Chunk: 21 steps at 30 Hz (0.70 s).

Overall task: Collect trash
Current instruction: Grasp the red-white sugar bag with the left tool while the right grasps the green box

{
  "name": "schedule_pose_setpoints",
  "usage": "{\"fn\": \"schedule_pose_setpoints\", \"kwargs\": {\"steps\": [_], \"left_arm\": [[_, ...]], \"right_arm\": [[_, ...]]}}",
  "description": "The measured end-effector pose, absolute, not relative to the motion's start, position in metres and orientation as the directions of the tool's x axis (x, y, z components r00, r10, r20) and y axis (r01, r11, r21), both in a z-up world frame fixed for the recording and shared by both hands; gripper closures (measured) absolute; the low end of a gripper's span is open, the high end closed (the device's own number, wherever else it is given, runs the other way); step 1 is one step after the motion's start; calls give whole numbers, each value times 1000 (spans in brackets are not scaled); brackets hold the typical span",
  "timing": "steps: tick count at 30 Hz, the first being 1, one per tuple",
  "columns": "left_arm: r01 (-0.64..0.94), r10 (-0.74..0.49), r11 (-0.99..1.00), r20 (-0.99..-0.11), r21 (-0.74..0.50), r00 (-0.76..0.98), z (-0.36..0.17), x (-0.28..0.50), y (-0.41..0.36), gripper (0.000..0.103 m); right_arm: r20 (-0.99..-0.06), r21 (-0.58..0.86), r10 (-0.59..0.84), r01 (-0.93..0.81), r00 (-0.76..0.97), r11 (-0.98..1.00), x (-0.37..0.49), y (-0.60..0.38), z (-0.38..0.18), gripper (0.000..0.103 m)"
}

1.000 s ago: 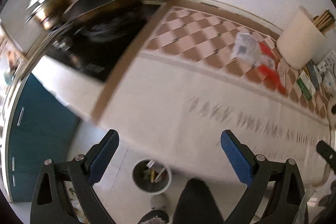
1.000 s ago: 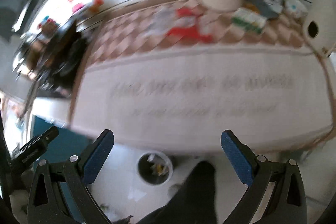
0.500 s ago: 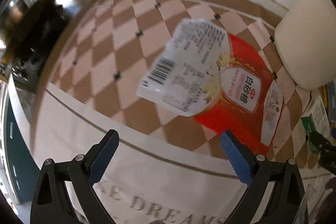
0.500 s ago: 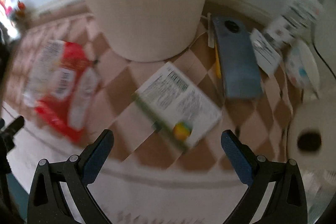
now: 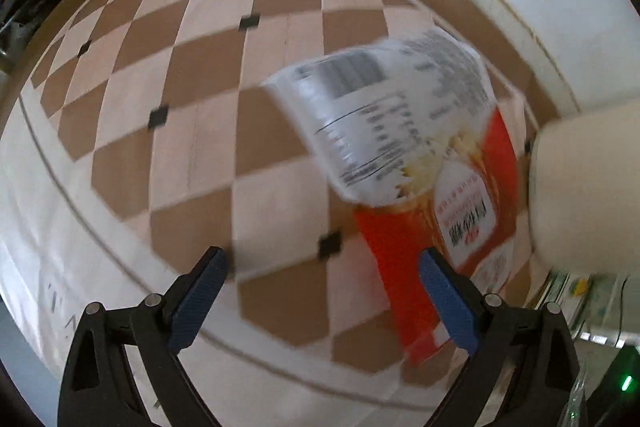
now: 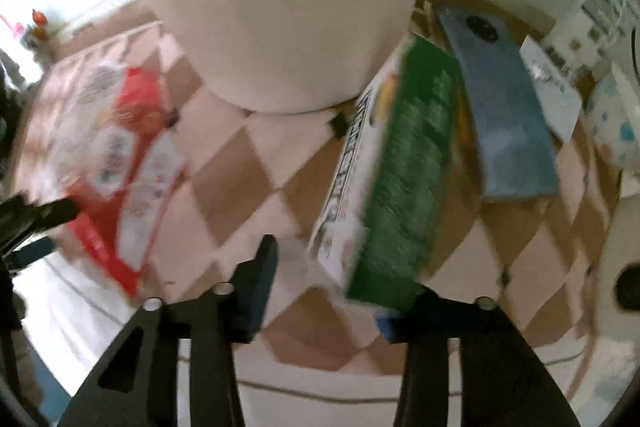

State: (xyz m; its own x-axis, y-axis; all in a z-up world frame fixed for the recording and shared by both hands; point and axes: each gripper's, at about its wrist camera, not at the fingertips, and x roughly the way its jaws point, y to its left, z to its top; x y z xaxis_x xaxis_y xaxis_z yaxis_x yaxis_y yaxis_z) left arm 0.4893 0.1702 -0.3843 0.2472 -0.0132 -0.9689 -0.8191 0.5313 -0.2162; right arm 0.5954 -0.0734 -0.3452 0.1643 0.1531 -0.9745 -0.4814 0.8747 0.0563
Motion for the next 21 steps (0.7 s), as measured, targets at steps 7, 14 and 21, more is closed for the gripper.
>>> {"fn": "schedule_pose_setpoints", "kwargs": {"steps": [7,14,21], "left_arm": [[-774,49,605,-962,-185,268,-374,520,175,91],[-727,177,677,-935,-112,308,-342,514,170,103],[-685,320,728,-875,-19,364,-292,495,161,103]], "right_arm": [[-969,137,211,-435,127,890,582,-75,-342,65],[-963,176,239,-375,127,910,593,-91,-342,47],[-933,256,313,-282,179,925,608,-108,-342,47]]}}
